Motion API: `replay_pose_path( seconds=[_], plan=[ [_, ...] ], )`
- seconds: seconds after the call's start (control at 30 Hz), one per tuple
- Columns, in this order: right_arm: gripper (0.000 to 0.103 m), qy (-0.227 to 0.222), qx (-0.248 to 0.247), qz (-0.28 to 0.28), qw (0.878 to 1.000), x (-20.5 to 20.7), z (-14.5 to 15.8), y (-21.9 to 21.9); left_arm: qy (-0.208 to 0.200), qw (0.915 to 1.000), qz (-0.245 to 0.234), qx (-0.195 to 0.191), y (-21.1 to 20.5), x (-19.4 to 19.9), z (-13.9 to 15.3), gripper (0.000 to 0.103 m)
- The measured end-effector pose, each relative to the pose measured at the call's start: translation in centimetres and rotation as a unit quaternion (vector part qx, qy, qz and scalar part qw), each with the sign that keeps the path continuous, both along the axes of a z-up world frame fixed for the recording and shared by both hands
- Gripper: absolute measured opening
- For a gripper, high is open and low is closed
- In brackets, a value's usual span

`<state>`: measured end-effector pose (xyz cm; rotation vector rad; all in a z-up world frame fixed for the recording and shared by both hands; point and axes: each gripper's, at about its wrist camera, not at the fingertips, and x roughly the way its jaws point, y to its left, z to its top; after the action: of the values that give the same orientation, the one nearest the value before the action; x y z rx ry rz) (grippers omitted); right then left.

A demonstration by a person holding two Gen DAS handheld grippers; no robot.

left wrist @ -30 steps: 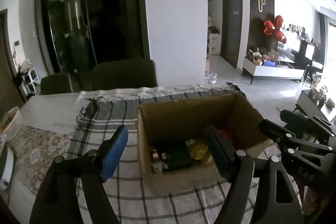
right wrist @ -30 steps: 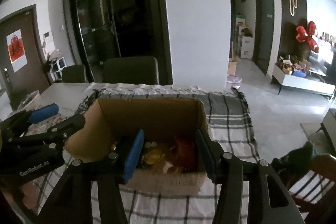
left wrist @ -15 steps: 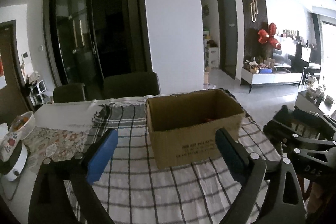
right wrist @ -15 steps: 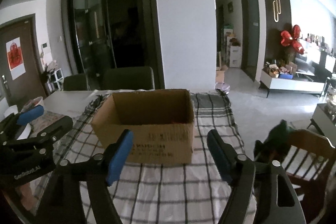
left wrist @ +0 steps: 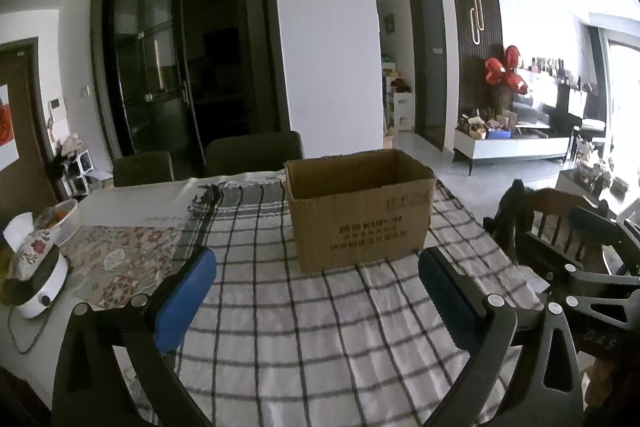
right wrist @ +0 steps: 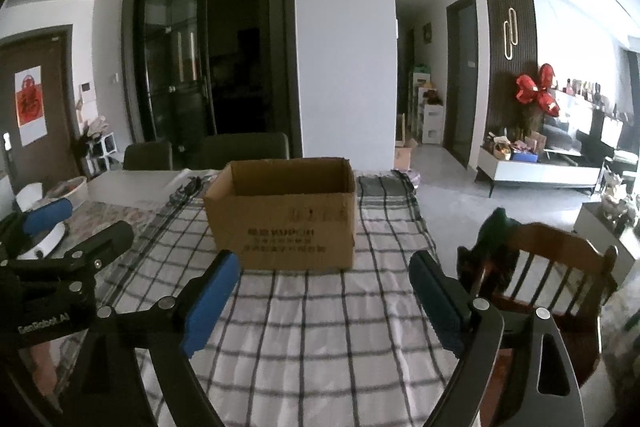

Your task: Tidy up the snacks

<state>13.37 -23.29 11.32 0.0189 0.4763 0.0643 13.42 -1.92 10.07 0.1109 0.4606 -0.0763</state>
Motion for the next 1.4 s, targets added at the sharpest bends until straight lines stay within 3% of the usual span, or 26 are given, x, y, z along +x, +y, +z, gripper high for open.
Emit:
replay_pose_path(
  seconds=[0.7,1.4],
  plan=[
    [0.088,0.002,0.015,0.007,1.0,-6.4,-1.0,0.4,-0.018,0.9998,0.004,0.0,0.6,-6.5,-0.9,0.103],
    [0.088,-0.007,0.013,0.013,1.0,-8.1,-0.8,0.7,-0.02,0.9998,-0.001,-0.006,0.8,-8.0,-1.0,0.103]
  ],
)
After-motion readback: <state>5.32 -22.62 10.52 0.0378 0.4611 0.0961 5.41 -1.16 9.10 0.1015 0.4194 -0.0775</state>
